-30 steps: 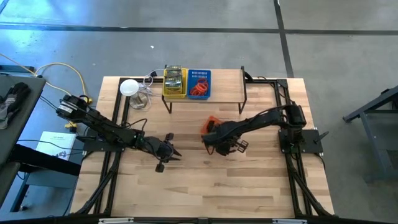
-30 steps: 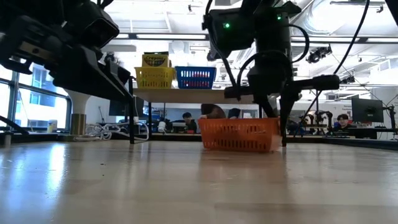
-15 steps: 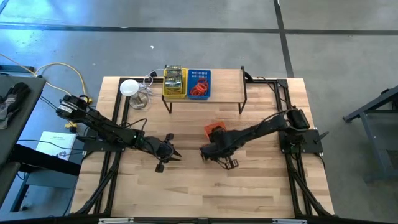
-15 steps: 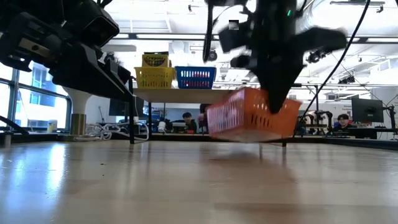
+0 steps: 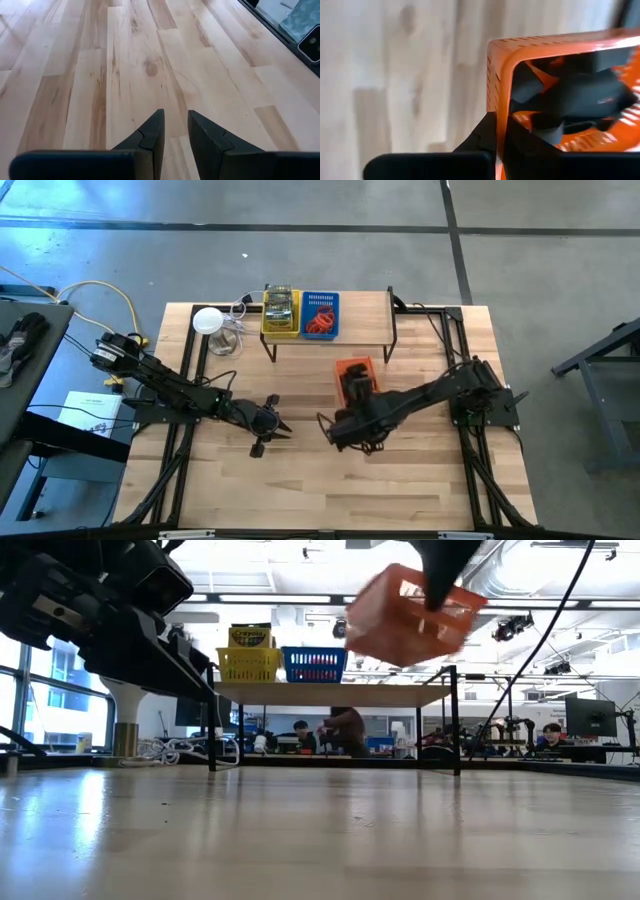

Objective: Pick & Place Office Desk Supplies
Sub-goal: Put the orange bin with rubber bands on the shelf, then return to Home Position

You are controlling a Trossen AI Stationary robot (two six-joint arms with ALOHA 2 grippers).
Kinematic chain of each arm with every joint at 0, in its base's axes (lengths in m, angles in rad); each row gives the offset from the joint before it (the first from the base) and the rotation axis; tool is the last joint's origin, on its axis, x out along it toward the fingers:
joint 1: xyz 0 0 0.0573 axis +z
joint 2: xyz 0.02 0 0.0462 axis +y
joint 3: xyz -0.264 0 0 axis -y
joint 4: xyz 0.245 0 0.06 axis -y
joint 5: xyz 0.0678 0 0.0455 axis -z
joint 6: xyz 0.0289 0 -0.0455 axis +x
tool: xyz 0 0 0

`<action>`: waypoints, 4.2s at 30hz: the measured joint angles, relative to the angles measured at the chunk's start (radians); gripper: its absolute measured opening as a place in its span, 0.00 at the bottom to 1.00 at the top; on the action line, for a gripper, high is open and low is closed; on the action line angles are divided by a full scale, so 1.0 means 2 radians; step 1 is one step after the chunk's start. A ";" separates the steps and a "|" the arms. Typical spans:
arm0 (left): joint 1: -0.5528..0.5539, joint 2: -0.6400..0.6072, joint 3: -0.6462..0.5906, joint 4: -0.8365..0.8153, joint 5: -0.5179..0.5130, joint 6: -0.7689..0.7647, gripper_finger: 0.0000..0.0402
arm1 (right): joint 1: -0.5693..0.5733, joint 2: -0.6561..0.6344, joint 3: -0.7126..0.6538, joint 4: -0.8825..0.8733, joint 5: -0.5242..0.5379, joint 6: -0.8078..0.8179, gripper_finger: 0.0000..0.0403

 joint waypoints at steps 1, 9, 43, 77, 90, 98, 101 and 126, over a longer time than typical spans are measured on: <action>-0.001 0.000 0.000 0.000 0.000 -0.002 0.20 | -0.003 -0.001 0.010 -0.001 0.011 0.000 0.01; -0.018 0.000 0.000 0.002 0.000 -0.009 0.20 | -0.069 -0.009 0.043 -0.001 0.074 -0.016 0.01; -0.036 0.000 -0.001 -0.009 -0.004 0.004 0.20 | -0.311 -0.026 0.042 0.042 -0.036 -0.158 0.19; 0.031 -0.231 0.003 -0.244 -0.023 -0.008 0.00 | -0.111 -0.464 -0.303 0.218 -0.018 0.030 0.00; 0.092 -0.523 -0.005 -0.392 -0.009 -0.037 0.00 | -0.144 -0.778 -0.817 0.871 -0.187 -0.116 0.00; 0.092 -0.562 -0.009 -0.393 -0.010 -0.039 0.00 | -0.167 -0.783 -0.950 1.000 -0.181 -0.080 0.00; 0.092 -0.564 -0.010 -0.399 -0.011 -0.039 0.00 | -0.166 -0.783 -0.950 1.007 -0.169 -0.078 0.00; 0.092 -0.673 -0.010 -0.484 0.000 -0.077 0.00 | -0.166 -0.957 -0.951 0.801 -0.183 -0.046 0.00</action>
